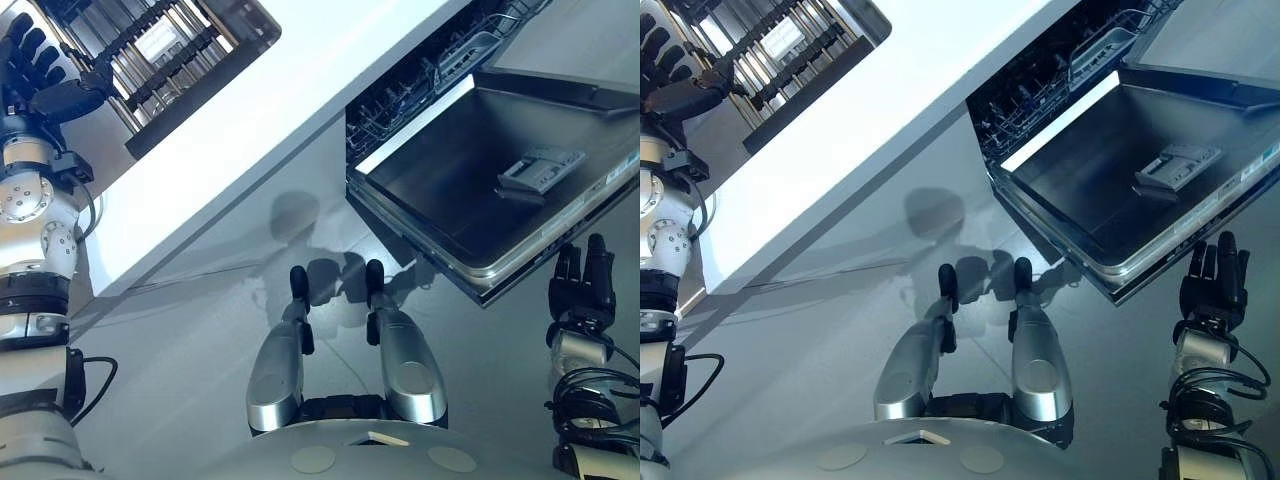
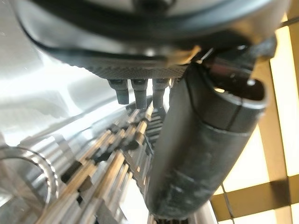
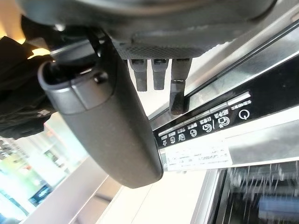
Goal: Pick up plates and place into dishwasher.
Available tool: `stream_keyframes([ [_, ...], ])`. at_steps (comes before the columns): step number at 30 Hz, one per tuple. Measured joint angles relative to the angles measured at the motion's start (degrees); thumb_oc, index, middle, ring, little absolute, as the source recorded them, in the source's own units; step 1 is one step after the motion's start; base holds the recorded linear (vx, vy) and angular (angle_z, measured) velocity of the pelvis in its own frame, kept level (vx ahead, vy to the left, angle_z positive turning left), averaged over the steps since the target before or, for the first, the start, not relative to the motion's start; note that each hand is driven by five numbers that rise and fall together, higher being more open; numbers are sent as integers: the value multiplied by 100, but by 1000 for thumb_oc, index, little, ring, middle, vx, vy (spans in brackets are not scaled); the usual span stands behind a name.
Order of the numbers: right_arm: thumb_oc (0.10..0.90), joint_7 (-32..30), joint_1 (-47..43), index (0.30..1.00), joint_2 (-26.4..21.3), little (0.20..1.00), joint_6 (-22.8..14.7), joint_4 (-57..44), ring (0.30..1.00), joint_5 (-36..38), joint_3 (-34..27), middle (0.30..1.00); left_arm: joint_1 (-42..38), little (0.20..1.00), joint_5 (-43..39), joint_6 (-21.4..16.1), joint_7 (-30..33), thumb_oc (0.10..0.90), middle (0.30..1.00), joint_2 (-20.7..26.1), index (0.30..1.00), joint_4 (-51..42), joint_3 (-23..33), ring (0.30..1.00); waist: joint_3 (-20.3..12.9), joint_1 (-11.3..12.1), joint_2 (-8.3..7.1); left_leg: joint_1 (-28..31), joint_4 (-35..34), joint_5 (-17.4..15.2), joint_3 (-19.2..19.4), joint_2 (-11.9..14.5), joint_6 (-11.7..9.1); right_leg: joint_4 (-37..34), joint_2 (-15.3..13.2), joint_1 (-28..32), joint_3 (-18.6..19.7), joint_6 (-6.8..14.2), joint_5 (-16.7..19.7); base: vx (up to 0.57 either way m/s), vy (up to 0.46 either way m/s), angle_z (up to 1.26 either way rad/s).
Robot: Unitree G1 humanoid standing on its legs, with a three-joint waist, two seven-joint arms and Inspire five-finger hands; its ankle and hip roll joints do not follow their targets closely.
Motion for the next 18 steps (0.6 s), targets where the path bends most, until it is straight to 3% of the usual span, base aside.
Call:
stream_keyframes([
  [4, 800, -798, -56, 900, -5, 900, -120, -537, 900, -1615, 50, 900, 69, 900, 3, -1, 78, 800, 900, -83, 900, -76, 15, 900, -1, -26, -22, 153, -80, 3, 7, -1, 4, -71, 1, 131, 9, 1, 5, 41, 84, -3],
  [7, 800, -838, -252, 900, -30, 900, -32, -700, 900, -2001, 52, 900, 221, 900, 10, -6, 80, 800, 900, -139, 900, -253, 151, 900, -6, -30, -36, 186, -82, 3, 27, 1, 4, -88, 6, 158, 46, 1, 5, 53, 59, -1],
  [11, 800, -281, -693, 900, 8, 900, 579, -769, 900, -1095, 181, 900, 301, 900, 12, -35, 15, 800, 900, -317, 900, -299, 230, 900, -8, -12, -39, 385, -179, -4, 43, 0, -6, -94, 9, 325, 76, 21, 21, 57, 43, 3],
  [13, 800, 311, -691, 900, 151, 900, 754, -912, 900, -248, 136, 900, 329, 900, 12, -57, -33, 800, 900, -318, 900, -291, 246, 900, -29, -17, -80, 429, -171, -17, 60, 2, -16, -144, 12, 397, 77, 22, 24, 49, 27, 1],
  [15, 800, 801, -770, 900, 166, 900, 1155, -1096, 900, 565, 134, 900, 329, 900, 13, -90, -44, 800, 900, -351, 900, -285, 244, 900, -36, -21, -96, 490, -180, -18, 77, -10, -11, -156, 3, 447, 79, 21, 25, 38, 23, -2],
  [18, 800, 1144, -1210, 900, 209, 900, 1578, -1099, 900, 1004, 195, 900, 328, 900, 12, -116, -100, 800, 900, -371, 900, -285, 233, 900, -36, -17, -96, 509, -180, -28, 66, -6, -14, -158, 8, 473, 91, 20, 24, 24, 17, 1],
])
